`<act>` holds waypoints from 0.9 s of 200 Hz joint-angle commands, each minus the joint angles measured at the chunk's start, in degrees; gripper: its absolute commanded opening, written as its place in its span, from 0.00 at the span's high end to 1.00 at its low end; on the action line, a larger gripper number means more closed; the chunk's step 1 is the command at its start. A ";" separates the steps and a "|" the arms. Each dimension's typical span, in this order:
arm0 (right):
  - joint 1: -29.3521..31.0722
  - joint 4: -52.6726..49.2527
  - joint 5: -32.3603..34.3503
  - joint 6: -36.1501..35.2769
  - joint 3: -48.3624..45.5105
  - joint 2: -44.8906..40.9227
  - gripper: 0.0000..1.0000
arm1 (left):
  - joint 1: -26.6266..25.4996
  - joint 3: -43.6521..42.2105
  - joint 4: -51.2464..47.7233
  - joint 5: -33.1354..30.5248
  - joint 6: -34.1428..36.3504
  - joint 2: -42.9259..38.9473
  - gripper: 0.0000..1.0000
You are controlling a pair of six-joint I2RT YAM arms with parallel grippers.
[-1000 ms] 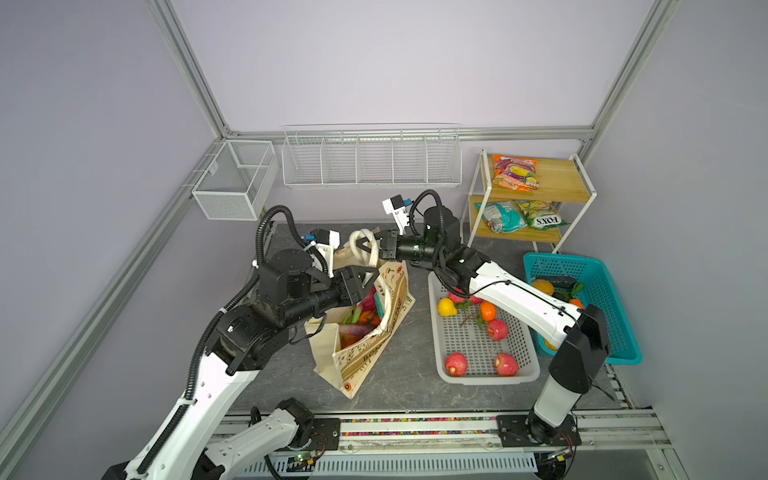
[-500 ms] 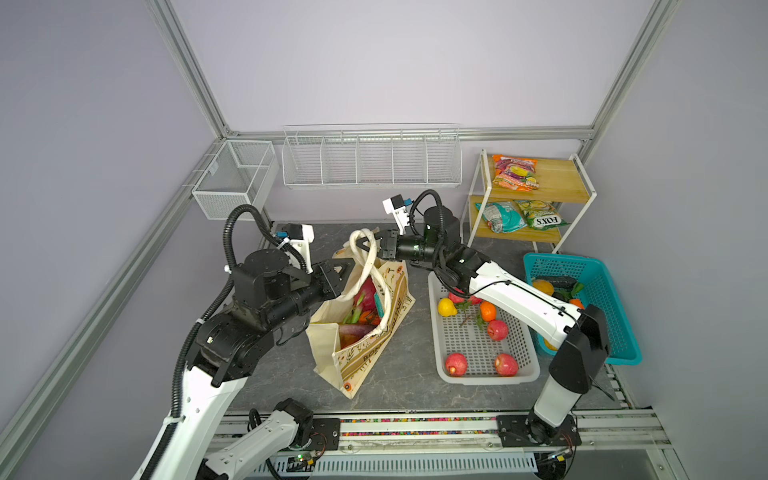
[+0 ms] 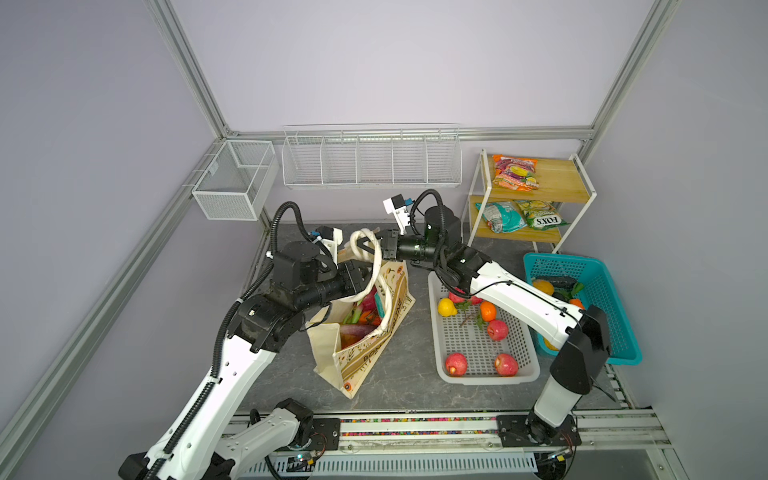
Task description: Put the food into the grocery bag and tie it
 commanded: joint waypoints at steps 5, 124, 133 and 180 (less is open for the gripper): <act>0.05 4.31 0.04 -0.02 2.07 -3.68 0.87 | 0.26 -0.22 3.00 0.62 0.38 1.05 0.65; 0.43 3.11 -0.33 -0.43 2.08 -4.28 0.87 | 0.97 -0.37 4.82 -0.94 0.43 4.13 0.61; 0.43 2.92 -0.33 -0.56 2.11 -4.38 0.87 | 0.99 -0.60 4.18 -1.51 0.64 3.66 0.58; 0.80 3.39 -0.50 -0.04 2.35 -3.68 0.87 | 1.23 -0.91 7.13 -0.77 -0.22 3.60 0.58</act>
